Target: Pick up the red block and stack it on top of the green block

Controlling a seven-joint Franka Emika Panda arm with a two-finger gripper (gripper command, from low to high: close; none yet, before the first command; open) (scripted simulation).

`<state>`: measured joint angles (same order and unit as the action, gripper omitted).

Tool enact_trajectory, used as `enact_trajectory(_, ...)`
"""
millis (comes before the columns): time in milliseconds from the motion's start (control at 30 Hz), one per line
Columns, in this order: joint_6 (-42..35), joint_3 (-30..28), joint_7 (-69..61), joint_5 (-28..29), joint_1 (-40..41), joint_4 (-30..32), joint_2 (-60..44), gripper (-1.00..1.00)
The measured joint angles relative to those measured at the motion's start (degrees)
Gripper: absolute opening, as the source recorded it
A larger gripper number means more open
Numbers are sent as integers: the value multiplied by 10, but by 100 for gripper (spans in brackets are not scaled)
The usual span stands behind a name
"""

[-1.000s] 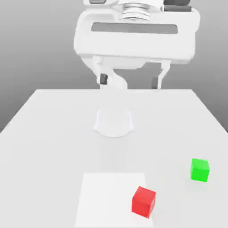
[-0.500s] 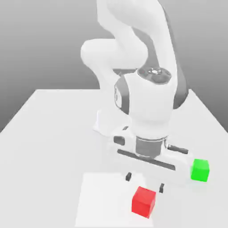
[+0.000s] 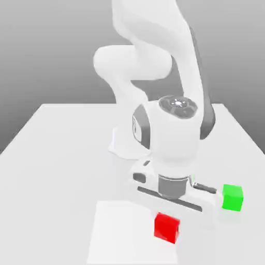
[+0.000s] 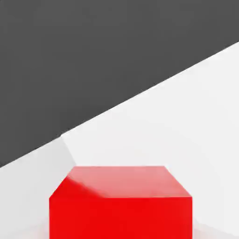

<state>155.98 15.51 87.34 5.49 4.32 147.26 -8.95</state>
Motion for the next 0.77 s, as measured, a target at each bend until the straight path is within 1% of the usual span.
enact_trajectory(67,-13,35,4,-21,-28,13,28,-100)
enact_trajectory(133,-22,70,11,-42,-83,28,55,-100)
enact_trajectory(300,-39,118,37,-78,-211,64,109,-100)
enact_trajectory(433,-10,109,73,-40,-206,66,80,-100)
enact_trajectory(533,21,99,107,6,-209,64,43,-100)
enact_trajectory(633,54,76,143,56,-223,62,3,-100)
enact_trajectory(667,64,68,153,70,-229,62,-9,100)
enact_trajectory(767,64,68,153,70,-229,62,-9,100)
